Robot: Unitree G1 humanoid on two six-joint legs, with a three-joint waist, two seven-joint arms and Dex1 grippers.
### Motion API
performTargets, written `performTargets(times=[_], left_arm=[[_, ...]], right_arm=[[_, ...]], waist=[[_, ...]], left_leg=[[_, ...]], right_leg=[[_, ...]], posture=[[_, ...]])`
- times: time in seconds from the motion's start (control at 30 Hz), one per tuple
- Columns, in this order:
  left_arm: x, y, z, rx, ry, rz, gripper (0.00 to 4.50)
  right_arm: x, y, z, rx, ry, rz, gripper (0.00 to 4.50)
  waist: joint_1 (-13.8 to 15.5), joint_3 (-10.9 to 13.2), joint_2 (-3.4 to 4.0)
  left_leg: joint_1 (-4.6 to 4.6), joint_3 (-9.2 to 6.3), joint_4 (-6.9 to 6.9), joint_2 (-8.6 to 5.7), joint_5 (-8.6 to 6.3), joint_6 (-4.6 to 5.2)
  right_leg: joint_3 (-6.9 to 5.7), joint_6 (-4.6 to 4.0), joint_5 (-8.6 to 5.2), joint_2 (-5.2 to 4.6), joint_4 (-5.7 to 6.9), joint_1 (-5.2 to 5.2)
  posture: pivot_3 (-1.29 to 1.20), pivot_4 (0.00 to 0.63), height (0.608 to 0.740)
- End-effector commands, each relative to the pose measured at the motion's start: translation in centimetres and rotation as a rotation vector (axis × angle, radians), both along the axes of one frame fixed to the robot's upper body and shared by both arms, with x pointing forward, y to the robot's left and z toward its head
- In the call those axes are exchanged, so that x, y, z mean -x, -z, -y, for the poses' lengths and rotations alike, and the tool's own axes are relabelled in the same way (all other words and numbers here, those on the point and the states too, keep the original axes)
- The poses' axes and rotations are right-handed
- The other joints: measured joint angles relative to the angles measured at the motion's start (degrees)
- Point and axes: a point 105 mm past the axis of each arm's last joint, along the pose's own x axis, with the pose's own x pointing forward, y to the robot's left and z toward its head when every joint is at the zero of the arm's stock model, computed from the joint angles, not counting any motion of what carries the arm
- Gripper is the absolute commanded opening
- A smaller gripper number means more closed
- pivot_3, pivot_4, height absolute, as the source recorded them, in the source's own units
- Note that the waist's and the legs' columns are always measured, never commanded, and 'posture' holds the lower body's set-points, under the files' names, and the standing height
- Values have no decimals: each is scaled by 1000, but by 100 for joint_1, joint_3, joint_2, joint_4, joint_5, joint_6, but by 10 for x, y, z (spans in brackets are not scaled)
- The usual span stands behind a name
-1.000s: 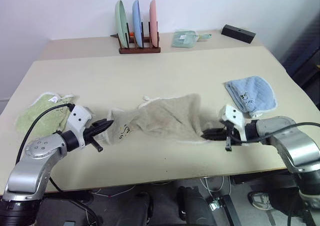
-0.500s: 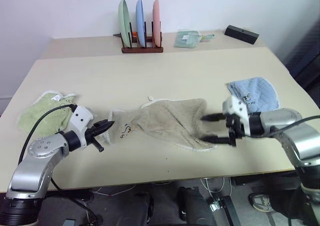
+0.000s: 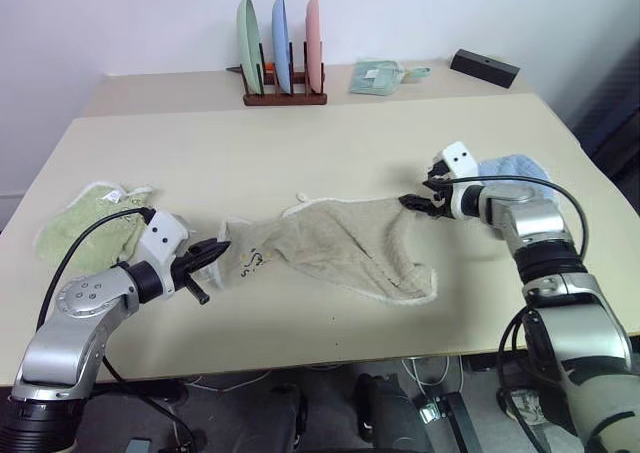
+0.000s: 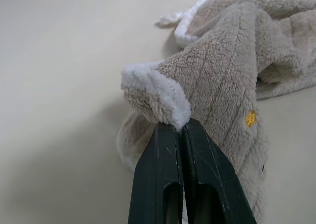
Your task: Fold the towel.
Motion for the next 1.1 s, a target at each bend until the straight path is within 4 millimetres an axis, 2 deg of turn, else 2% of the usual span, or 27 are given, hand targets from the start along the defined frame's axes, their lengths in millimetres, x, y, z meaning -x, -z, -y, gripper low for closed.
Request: performTargets(times=[0.03, 0.27, 0.37, 0.57, 0.67, 0.77, 0.9, 0.97, 1.0, 1.1], left_arm=[[1, -10, -2, -18, 3, 35, 0], [6, -8, -4, -19, -5, 26, 0], [7, -7, -4, -19, -6, 21, 0], [5, -7, -4, -26, -6, 24, 0], [3, -9, -5, -29, -13, 41, 0], [-14, -26, -12, -17, -63, 133, 0], [-60, -62, -32, -79, -208, 322, 0], [-87, -95, -43, -52, -301, 436, 0], [-98, -119, -50, -43, -362, 524, 0], [-113, -177, -59, 34, -453, 705, 0]], right_arm=[[-4, -7, -9, 44, -63, 24, 3853], [7, 3, -17, 34, -154, -39, 3853], [10, 10, -14, 76, -169, -55, 3063], [10, 5, -12, 71, -151, -23, 52], [8, -3, -9, 83, -134, 22, 14], [0, -33, -8, 127, -126, 186, 14], [-12, -76, -8, 245, -121, 413, 14], [-21, -107, -5, 285, -73, 540, 14], [-26, -127, -3, 301, -36, 611, 14], [-29, -179, 1, 320, 43, 801, 14]], waist=[[-11, 0, 0], [-41, -1, 1], [-61, -1, 1], [-98, -1, 1], [-96, -1, 1], [-87, -1, 1], [-76, 0, 1], [-100, 1, 0], [-103, 1, -1], [-123, 1, -5]], left_leg=[[0, 0, 0, 0, 0, 0], [2, -1, -2, 1, 0, 0], [2, -1, -2, 1, 0, 0], [2, -1, -2, 1, 0, 0], [2, -1, -2, 0, 0, 0], [2, -2, -2, 0, 0, -1], [2, -2, 0, -5, 3, -5], [-1, -2, 1, -7, 7, -11], [-3, -2, 1, -6, 9, -14], [-18, -1, -4, -7, 10, -17]], right_leg=[[0, 0, 0, 1, 0, 0], [0, 0, 0, 3, 1, -1], [0, 0, 0, 3, 2, -1], [0, 0, 0, 2, 3, 0], [0, 0, 0, 2, 3, 0], [0, 0, 0, 3, 3, -1], [-3, 1, 1, 5, 8, -2], [-4, 1, 1, 6, 12, -7], [-4, 1, 1, 7, 13, -12], [-3, 1, 1, 5, 14, -33]], posture=[[0, 150, 740], [0, 150, 740], [0, 150, 740], [0, 150, 740], [0, 150, 740], [0, 150, 740], [0, 150, 740], [0, 150, 740], [0, 150, 740], [0, 150, 740]])
